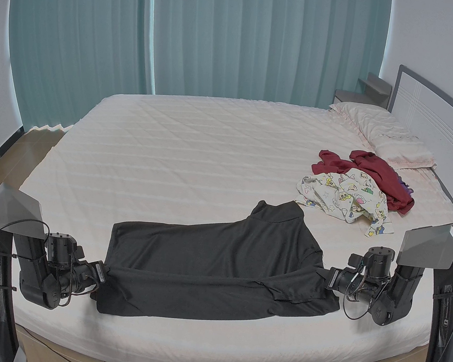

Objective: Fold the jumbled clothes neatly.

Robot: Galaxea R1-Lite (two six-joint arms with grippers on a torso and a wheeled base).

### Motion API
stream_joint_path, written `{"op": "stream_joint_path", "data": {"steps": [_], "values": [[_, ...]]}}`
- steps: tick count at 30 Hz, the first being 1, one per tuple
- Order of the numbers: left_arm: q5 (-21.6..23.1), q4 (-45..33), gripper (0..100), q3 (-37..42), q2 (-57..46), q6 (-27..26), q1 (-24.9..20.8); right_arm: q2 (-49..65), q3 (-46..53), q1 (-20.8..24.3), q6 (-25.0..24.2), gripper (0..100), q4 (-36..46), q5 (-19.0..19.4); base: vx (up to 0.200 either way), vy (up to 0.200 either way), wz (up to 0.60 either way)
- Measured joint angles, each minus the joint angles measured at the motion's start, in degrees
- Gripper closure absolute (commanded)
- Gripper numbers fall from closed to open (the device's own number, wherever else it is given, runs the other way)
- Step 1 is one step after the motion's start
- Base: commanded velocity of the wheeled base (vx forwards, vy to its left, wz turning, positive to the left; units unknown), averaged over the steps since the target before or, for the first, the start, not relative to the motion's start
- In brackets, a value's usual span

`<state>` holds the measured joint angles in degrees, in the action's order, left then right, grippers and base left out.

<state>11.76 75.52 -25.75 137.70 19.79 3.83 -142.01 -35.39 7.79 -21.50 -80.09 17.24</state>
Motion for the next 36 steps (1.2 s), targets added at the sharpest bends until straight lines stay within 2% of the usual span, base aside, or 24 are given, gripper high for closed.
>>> {"op": "stream_joint_path", "data": {"steps": [9,10,11,20,26,31,36], "values": [[0.0,-0.11,100,-1.07,1.33,0.13,-0.26,-1.79,-3.13,0.28,0.16,100,2.58,-0.9,0.0,0.0,0.0],[0.0,-0.11,0,-1.15,1.44,0.13,-0.28,-1.99,-3.28,0.33,0.16,100,2.77,-0.93,0.0,0.0,0.0],[0.0,-0.11,0,-1.17,1.51,0.13,-0.3,-2.07,-3.33,0.34,0.16,0,2.83,-0.9,0.0,0.0,0.0],[0.06,0.02,0,-1.23,1.99,0.18,-0.33,-2.51,-3.24,0.3,0.07,0,2.83,-1.34,0.0,0.0,0.0],[0.09,0.1,0,-0.93,1.35,2.35,0.16,-1.82,-2.93,-0.63,-0.77,0,2.33,-6.33,0.0,0.0,0.0],[0.41,0.1,0,0.26,-1.84,3.54,0.79,2.04,-0.68,-2.04,-4.04,0,2.26,-7.85,0.0,0.0,0.0],[0.5,0.0,0,1.63,-6.21,3.72,1.02,8.9,5.81,-2.84,-7.83,0,2.34,-8.29,0.0,0.0,0.0]]}}
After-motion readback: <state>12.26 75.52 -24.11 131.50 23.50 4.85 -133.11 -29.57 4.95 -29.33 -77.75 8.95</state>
